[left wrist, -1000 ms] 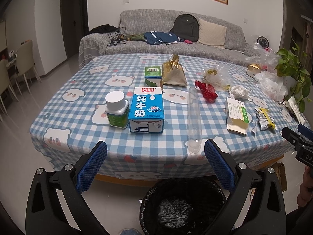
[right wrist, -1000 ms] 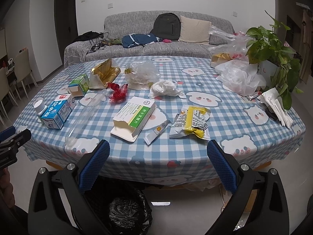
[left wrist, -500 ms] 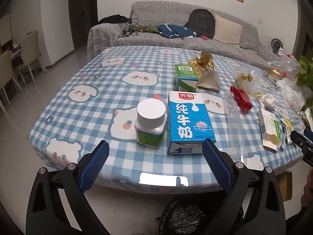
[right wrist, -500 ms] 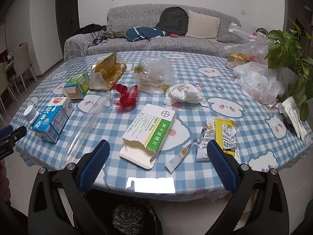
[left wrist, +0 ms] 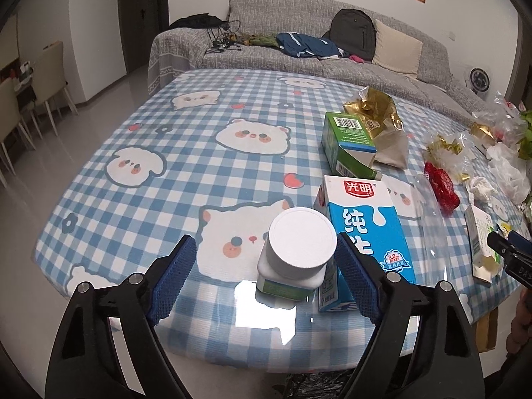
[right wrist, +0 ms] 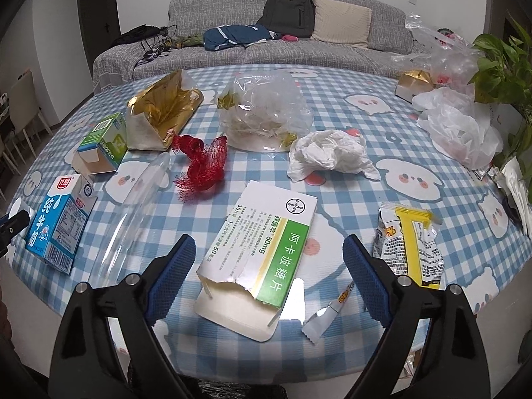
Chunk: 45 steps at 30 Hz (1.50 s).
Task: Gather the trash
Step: 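Reach the left tool to the white pill bottle while the right tool reaches the medicine box, then close the left tool on the pill bottle while the right tool grips the medicine box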
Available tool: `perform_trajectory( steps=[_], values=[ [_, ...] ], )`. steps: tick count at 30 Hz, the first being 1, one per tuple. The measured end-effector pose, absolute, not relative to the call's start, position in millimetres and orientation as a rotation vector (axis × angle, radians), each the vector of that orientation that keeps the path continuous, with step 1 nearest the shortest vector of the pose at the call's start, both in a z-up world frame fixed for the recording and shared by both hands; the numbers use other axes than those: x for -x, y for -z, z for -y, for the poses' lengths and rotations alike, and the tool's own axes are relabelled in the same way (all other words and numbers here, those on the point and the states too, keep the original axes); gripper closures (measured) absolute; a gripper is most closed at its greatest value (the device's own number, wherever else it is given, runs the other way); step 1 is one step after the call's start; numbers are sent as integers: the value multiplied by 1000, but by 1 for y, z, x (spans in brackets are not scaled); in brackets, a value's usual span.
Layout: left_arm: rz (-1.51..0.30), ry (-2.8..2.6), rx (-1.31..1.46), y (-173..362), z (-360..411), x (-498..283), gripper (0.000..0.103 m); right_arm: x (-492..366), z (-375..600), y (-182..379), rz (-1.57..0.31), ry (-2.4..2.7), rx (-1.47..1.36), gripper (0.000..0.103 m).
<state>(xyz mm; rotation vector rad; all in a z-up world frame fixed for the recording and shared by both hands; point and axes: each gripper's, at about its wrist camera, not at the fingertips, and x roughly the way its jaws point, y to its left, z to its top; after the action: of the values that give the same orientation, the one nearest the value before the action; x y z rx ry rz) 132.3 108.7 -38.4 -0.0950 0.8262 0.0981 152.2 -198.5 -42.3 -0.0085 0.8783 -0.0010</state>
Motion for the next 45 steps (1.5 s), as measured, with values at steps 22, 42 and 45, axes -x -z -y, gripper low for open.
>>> perform_trajectory(
  steps=[22, 42, 45],
  values=[
    [-869, -64, 117, 48, -103, -144, 62, -165, 206, 57, -947, 17, -64, 38],
    [-849, -94, 119, 30, -102, -116, 62, -138, 208, 40, -903, 1, -49, 38],
    [-847, -93, 120, 28, -100, -107, 62, -129, 208, 36, -893, -3, -43, 38]
  ],
)
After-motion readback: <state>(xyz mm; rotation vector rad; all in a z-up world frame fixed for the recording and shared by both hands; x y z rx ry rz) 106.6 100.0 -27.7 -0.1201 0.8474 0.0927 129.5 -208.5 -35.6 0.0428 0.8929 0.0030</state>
